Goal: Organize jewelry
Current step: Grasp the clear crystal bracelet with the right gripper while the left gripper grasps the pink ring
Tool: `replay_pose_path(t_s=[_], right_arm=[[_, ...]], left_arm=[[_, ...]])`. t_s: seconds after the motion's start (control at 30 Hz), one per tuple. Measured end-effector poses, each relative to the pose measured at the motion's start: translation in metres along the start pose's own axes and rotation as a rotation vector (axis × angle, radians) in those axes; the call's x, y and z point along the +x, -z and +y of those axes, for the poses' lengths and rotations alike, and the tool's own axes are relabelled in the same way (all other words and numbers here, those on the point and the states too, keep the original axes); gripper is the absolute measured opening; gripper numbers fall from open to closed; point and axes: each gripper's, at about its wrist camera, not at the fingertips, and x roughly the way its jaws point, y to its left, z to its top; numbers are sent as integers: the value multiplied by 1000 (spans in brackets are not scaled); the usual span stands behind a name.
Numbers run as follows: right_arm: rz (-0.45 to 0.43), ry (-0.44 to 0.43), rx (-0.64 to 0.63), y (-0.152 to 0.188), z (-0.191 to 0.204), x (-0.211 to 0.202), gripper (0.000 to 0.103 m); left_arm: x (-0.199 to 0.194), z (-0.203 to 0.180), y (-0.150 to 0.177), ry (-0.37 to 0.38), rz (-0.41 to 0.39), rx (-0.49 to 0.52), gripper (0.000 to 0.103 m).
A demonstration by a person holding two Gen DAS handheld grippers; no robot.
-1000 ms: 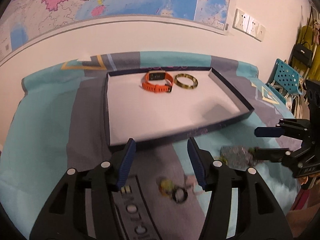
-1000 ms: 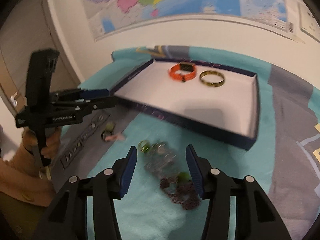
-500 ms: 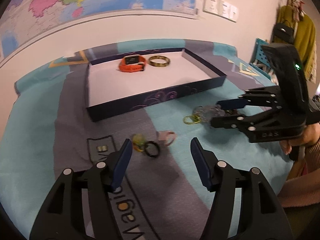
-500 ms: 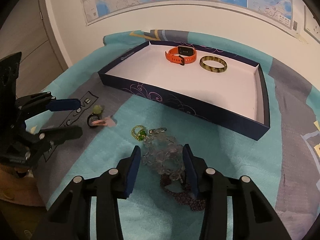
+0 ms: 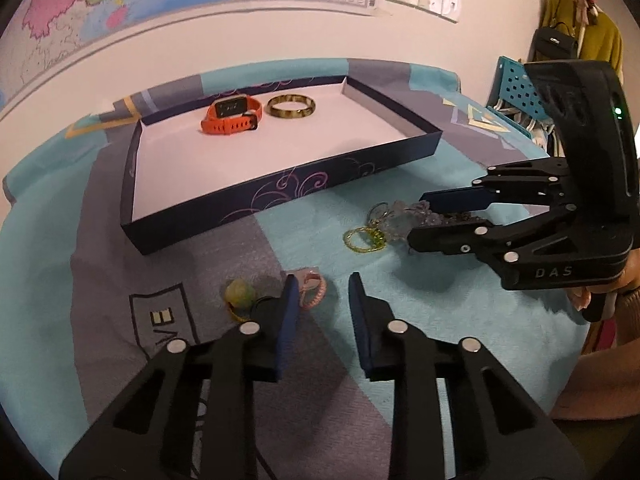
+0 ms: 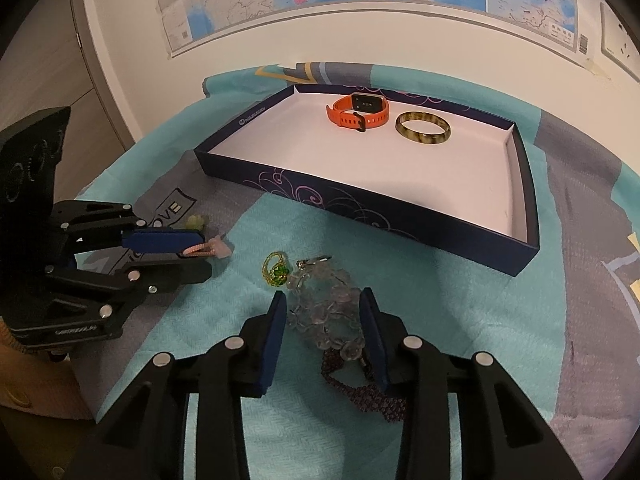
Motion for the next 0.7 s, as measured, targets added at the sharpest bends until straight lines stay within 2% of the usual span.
replay_pose_path(t_s=[0.07,0.1,0.17,0.23,0.33,0.7], right_arm=[[-2,3,-2,0,0,0,28],[2,6,-5,-1,0,0,17],[-1,2,-1,0,-2,-2,15],[-6,-7,8,-1,-4,-4,8],[-21,-34,30,-2,-8,-8,8],[-120,-144,133,-16,-27,-35,8]], left_arm=[[4,2,0,-4,19,-10,15],[6,3,1,-5,28,-14,14],[7,5,1,-7,30,-22,10],[5,6,1,3,22,-29,9],[3,8,0,7,16,-43,4],[-9,13,-3,64,-19,-81,4]])
